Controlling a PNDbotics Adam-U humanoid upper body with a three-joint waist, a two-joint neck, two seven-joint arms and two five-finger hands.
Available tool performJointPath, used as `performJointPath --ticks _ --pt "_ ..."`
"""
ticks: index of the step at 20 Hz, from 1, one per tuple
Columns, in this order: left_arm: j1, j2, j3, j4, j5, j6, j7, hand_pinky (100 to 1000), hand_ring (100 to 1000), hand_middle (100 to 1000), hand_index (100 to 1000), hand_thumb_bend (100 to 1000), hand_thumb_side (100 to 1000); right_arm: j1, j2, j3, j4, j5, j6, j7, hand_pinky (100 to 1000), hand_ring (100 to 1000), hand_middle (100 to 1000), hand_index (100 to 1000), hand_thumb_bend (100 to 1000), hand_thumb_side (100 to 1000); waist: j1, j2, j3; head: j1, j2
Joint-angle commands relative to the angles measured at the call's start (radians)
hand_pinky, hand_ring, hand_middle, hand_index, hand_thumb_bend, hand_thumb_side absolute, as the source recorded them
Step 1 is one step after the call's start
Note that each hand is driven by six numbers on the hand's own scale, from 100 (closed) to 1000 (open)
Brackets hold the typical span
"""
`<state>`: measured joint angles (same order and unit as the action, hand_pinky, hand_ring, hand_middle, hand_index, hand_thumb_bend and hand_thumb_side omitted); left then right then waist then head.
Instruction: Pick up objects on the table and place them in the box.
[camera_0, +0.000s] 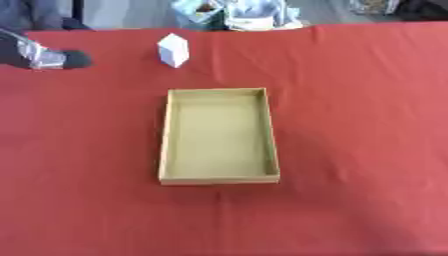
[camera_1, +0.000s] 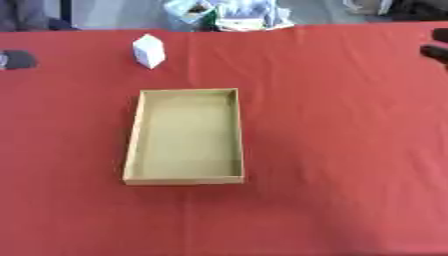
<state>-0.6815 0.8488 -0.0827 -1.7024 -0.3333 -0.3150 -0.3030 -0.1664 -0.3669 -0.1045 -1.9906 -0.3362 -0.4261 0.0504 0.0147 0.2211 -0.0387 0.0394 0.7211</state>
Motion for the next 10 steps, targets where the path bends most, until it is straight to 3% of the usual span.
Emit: performJointPath --ticks 1,10 --pt "-0.060 0.047 -0.031 0.048 -0.010 -0.027 -0.042 762 802 792 851 686 463 -0.005 -0.030 0.000 -0.009 -0.011 -0.001 0.007 752 781 842 937 100 706 0.001 -0.019 -0.005 0.004 0.007" --pt "-0.252 -0.019 -0.102 0.273 -0.106 -0.080 -0.133 767 805 789 846 693 472 0.000 -0.038 0.005 -0.009 -0.017 0.002 0.017 752 782 842 937 100 706 0.010 -0.028 -0.012 0.007 0.016"
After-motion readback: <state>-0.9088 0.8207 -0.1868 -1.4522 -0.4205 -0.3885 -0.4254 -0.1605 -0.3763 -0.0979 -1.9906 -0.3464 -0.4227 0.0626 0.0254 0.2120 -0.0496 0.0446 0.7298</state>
